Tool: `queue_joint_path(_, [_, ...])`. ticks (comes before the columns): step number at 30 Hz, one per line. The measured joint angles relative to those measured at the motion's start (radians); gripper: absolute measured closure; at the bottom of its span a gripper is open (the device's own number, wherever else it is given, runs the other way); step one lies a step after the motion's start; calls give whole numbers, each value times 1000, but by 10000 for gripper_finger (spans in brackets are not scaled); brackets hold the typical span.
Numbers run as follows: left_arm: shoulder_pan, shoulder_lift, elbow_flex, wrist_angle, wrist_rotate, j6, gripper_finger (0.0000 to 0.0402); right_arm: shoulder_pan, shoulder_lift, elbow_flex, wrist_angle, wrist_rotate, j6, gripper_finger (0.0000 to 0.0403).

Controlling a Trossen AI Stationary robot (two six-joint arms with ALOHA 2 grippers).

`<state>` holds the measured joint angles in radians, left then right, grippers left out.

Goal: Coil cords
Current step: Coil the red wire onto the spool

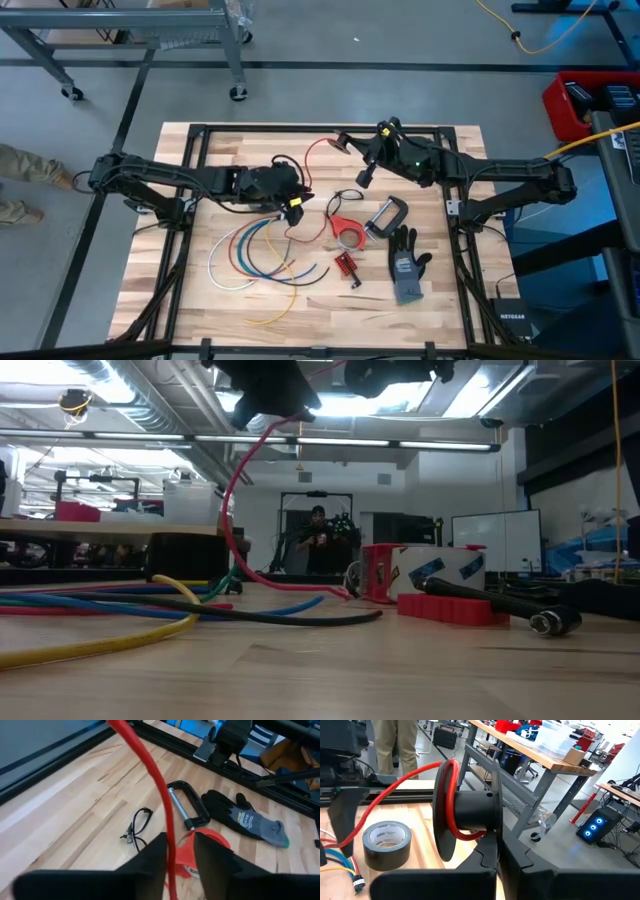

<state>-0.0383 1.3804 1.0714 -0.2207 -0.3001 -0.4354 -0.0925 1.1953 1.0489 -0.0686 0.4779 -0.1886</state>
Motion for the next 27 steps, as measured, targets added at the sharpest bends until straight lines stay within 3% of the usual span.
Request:
queue_joint_path(5, [1, 1, 0, 3, -1, -18, 392, 0, 0, 0, 12, 0, 22, 400])
queue_joint_path(8, [1, 14, 0, 30, -3, -34, 389, 0, 0, 0, 37, -19, 41, 400])
queue_joint_path(14, [7, 74, 0, 80, -3, -4, 395, 0, 0, -1, 107, -178, 60, 400])
queue_joint_path(18, [17, 107, 0, 124, -4, -3, 398, 0, 0, -1, 142, -230, 87, 400])
queue_joint_path(27, [39, 151, 0, 234, 9, -7, 399, 0, 1, -2, 250, -280, 113, 400])
